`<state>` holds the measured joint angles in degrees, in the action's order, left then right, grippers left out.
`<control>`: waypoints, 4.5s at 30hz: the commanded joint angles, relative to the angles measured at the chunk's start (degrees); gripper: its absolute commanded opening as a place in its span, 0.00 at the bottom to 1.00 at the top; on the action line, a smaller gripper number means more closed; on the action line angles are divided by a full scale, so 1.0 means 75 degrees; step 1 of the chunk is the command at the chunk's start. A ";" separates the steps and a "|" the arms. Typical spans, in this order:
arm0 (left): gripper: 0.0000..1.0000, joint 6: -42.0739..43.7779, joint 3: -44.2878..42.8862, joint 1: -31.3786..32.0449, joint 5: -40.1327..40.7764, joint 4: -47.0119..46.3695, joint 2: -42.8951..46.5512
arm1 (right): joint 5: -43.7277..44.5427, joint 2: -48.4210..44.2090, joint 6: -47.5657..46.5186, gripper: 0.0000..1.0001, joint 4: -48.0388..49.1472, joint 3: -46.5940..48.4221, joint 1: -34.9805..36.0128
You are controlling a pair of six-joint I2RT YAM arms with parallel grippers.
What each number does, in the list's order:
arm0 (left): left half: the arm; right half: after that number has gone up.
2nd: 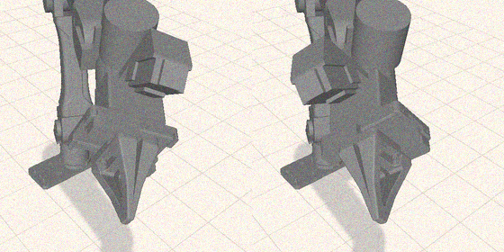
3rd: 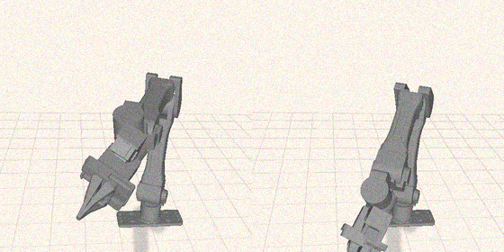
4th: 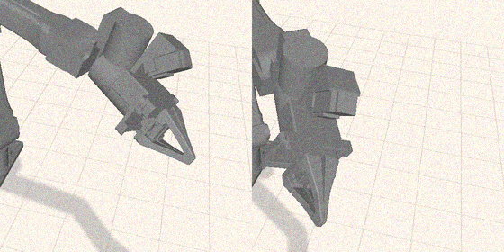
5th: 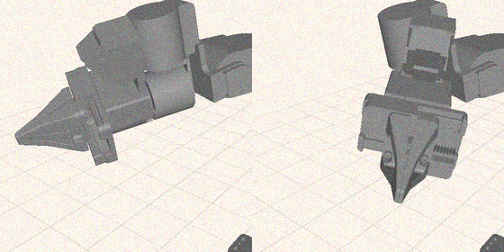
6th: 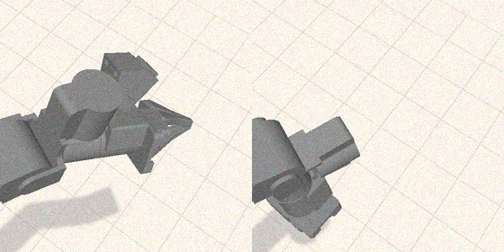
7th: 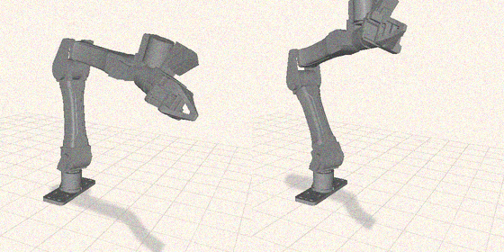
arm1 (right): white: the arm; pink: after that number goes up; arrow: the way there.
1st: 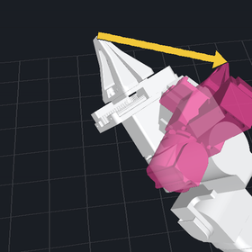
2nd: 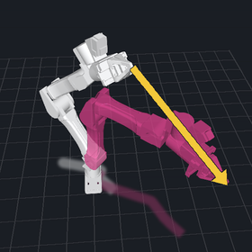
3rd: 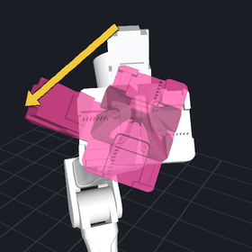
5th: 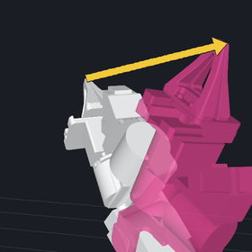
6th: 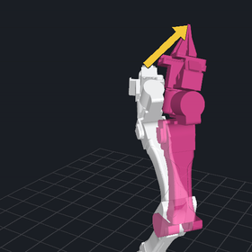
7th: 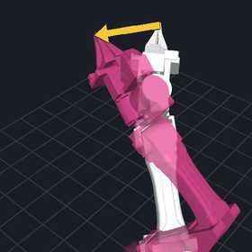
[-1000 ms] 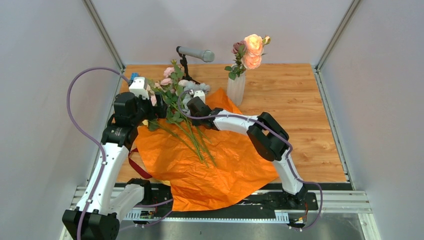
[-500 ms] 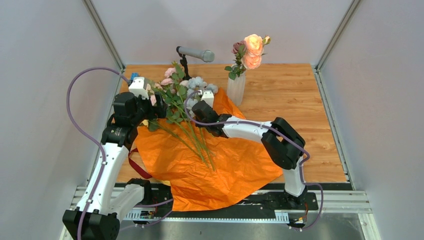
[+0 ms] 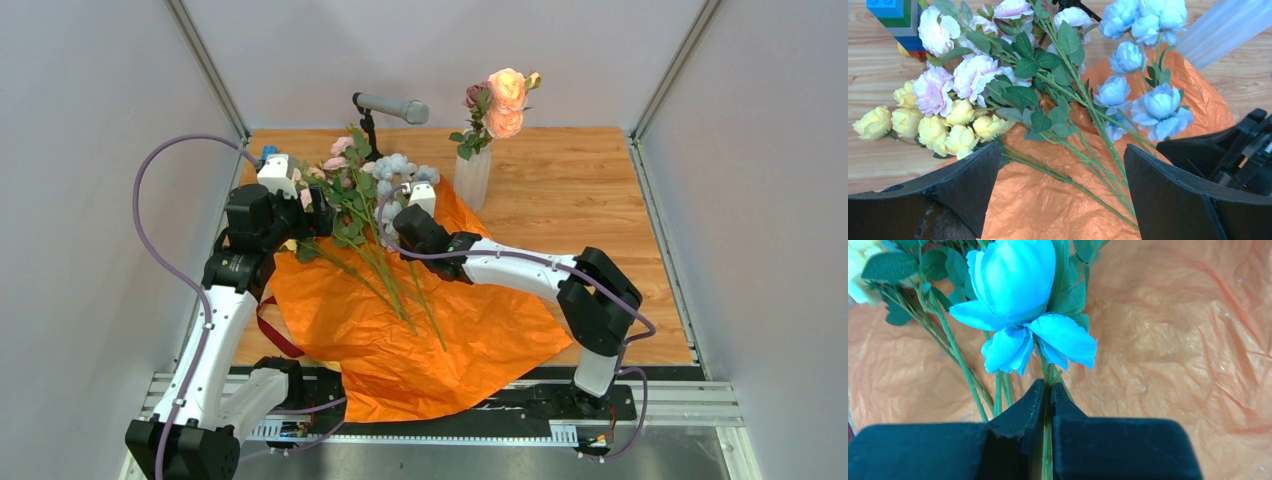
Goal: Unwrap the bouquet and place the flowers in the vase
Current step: Pick up the fake flower from the wrapping paper, then insert the fake flower into the vase.
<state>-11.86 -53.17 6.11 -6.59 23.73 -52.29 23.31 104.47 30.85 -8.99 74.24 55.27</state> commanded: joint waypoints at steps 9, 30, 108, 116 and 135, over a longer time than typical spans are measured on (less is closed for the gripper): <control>1.00 -0.0071 0.0050 -0.0070 -0.0260 -0.0333 -0.0099 | 0.0405 -0.1609 -0.0397 0.00 -0.1806 -0.0717 0.0180; 1.00 -0.0060 0.0046 -0.0086 -0.0199 -0.0349 0.0062 | -0.0316 -0.4055 -0.0491 0.00 -0.4987 -0.0870 0.0187; 1.00 0.0321 0.0175 -0.0087 0.0045 -0.0445 -0.0668 | -0.5021 0.0341 -0.0502 0.00 0.5920 0.4609 -0.5960; 1.00 0.0327 0.0181 -0.0088 0.0023 -0.0439 -0.0662 | -0.5157 0.0718 -0.0170 0.00 0.6511 0.4683 -0.5826; 1.00 0.0351 0.0233 -0.0084 -0.0171 -0.0521 -0.0743 | -0.5412 0.1266 -0.0028 0.00 0.7865 0.4505 -0.5628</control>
<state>-10.28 -51.37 5.87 -7.03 22.35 -57.95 -15.57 113.30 29.54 43.40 107.42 12.93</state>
